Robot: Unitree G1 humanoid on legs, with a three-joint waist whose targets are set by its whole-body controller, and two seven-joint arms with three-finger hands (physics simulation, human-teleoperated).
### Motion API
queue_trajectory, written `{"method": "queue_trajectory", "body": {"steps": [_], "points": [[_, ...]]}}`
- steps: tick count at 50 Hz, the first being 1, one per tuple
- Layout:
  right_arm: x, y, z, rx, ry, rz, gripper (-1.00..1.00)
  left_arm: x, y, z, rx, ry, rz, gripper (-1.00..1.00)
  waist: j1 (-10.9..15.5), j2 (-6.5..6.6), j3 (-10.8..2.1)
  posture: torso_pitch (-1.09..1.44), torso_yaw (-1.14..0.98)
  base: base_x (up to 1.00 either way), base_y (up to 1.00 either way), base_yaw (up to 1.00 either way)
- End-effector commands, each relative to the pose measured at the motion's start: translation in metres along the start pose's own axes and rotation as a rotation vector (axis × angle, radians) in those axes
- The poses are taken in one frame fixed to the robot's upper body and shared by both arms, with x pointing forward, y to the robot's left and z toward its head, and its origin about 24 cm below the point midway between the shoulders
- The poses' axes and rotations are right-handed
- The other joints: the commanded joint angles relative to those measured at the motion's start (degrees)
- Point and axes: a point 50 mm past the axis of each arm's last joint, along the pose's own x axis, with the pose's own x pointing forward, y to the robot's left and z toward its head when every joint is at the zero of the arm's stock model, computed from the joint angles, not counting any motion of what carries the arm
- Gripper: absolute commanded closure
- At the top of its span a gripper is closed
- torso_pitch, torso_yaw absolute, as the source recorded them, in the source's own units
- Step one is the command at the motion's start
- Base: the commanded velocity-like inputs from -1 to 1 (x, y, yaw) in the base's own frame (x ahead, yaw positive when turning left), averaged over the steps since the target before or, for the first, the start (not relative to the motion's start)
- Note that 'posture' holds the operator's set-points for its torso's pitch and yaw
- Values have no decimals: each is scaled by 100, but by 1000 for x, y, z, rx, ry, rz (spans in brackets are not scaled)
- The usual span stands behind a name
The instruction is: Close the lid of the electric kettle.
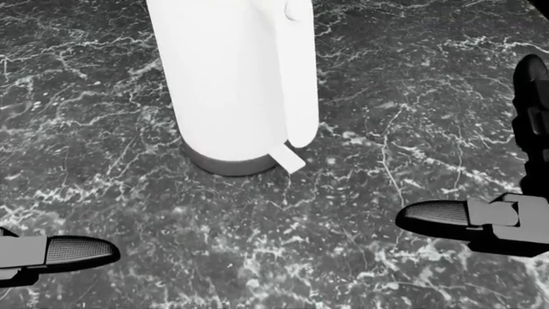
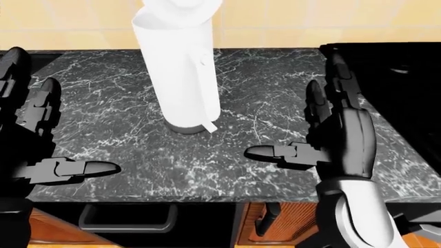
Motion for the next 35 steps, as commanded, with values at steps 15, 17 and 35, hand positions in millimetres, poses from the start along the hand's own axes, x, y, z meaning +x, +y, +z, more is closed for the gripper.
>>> {"method": "queue_trajectory", "body": {"steps": [15,17,35], "points": [[4,5,17,8,-64,5,-100,2,-2,9,1,-65,3,-100,3,19,-85,0,0,0,0,0],[6,7,15,12,-48,6,-100,2,-1,9,-2,-65,5,-100,8,18,-89,0,0,0,0,0],[38,-17,39,-79,121,-124,-100,1,2,9,-9,-64,18,-100,47,-16,-56,0,0,0,0,0]]}}
